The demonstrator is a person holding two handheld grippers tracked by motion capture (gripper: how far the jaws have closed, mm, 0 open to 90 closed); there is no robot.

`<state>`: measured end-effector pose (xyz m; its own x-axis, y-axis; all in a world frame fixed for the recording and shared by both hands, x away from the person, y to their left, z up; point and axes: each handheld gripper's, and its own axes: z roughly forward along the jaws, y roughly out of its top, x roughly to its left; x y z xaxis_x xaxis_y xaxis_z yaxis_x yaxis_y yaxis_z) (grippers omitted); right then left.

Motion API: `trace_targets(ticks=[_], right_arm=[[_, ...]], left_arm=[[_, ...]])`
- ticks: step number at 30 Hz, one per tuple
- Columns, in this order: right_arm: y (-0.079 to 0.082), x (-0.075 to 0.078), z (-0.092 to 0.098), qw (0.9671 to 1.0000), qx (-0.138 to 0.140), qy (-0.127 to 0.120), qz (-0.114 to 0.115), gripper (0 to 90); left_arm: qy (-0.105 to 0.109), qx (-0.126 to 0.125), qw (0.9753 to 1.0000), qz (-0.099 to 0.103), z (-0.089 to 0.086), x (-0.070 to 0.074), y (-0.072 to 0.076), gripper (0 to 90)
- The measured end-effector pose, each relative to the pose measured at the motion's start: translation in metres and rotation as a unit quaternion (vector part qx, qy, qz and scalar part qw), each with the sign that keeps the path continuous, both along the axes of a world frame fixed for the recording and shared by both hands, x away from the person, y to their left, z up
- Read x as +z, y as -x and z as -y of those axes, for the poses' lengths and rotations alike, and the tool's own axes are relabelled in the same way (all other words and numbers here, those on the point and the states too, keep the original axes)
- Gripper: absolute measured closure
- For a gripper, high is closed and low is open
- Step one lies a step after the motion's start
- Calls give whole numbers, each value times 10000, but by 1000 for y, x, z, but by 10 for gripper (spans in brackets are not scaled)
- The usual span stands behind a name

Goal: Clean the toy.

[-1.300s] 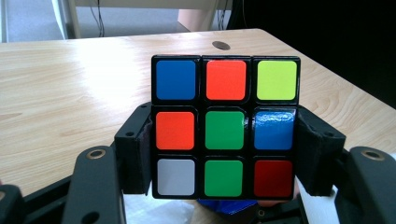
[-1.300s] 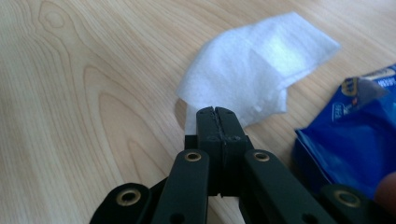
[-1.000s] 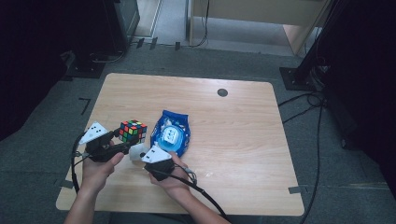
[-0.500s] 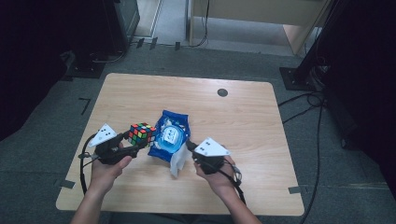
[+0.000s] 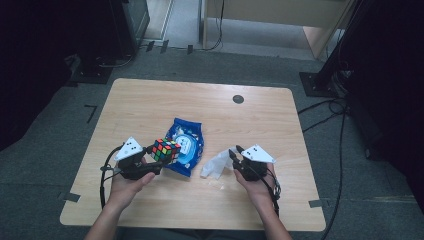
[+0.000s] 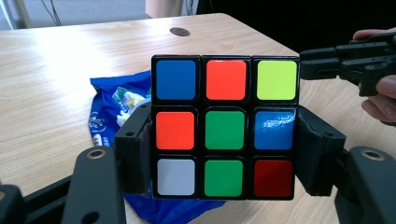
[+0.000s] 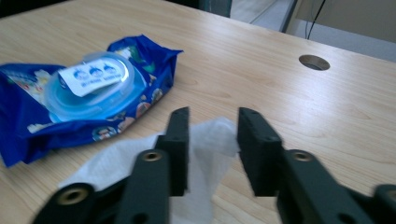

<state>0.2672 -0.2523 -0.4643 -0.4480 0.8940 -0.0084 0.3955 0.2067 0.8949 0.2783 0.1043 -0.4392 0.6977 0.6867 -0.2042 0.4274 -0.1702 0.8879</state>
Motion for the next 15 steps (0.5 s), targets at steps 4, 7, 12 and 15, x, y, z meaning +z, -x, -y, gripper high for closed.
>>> trace_targets(ticks=[4, 7, 12, 15], right_arm=[[1, -3, -10, 9996, 226, -75, -131, 498], [-4, -15, -22, 9979, 409, 75, -493, 420], [-13, -36, -32, 9928, 369, 493, -1031, 404], [-15, -41, -33, 9909, 243, 666, -1146, 443]], left_arm=[[-2, -13, 10000, -6, 1, 0, 0, 339], [-7, -28, 10000, 4, 2, 0, 1, 339], [-4, -44, 10000, 1, 2, -1, 1, 339], [-21, -58, 10000, -3, 2, -1, 1, 340]])
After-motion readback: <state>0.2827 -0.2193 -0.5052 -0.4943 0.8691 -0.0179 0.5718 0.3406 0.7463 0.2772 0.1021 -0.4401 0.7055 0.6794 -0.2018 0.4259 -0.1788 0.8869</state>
